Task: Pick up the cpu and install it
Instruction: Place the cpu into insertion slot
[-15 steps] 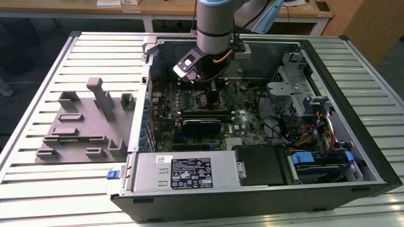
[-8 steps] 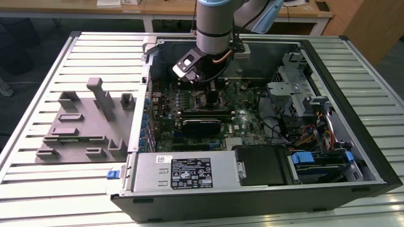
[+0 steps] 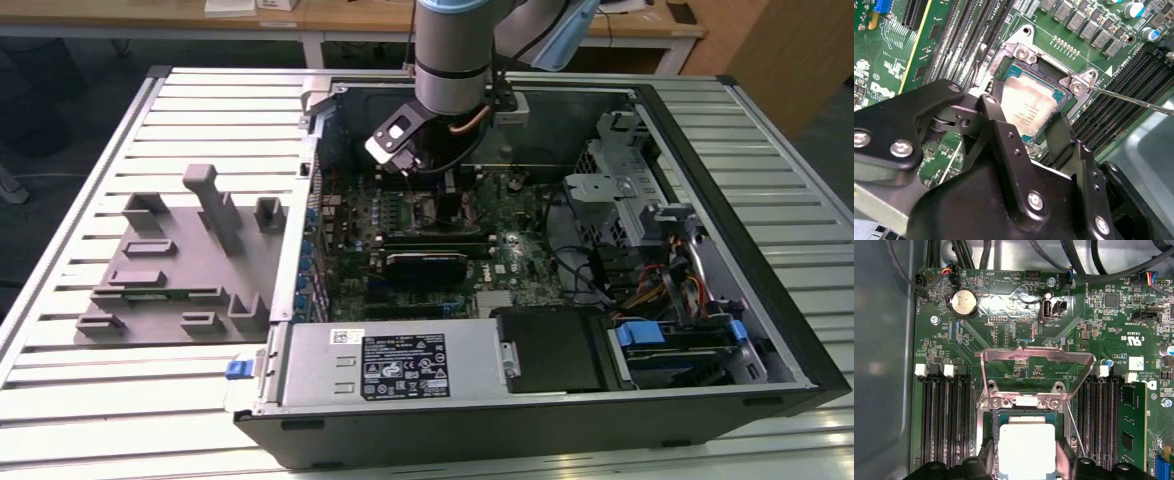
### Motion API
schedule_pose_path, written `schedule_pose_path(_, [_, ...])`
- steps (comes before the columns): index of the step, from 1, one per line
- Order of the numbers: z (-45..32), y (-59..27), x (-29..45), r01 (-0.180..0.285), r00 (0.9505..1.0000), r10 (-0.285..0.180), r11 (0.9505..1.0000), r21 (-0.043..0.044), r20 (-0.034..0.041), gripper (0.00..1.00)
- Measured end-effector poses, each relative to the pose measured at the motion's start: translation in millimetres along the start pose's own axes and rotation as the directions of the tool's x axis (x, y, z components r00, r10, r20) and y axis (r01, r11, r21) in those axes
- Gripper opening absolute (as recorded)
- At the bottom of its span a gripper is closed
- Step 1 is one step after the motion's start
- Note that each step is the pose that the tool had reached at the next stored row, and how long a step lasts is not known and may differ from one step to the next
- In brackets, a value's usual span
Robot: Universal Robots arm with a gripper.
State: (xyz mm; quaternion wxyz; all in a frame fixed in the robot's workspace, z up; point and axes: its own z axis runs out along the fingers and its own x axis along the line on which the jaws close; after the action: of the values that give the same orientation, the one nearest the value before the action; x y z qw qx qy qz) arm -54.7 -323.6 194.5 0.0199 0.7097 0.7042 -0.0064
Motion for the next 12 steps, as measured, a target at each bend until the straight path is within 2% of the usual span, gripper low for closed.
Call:
schedule_pose_path(1, [0.0, 0.0, 0.0, 0.000, 1.0000, 0.000, 1.0000, 0.0002, 0.0001, 0.60])
schedule_pose_path(2, [-0.1, 0.0, 0.0, 0.000, 1.0000, 0.000, 1.0000, 0.0002, 0.0002, 0.53])
schedule_pose_path(3, [-0.1, 0.0, 0.0, 0.000, 1.0000, 0.000, 1.0000, 0.0002, 0.0002, 0.53])
schedule_pose_path(12, [0.3, 0.0, 0.0, -0.001, 1.0000, 0.001, 1.0000, 0.0002, 0.0002, 0.53])
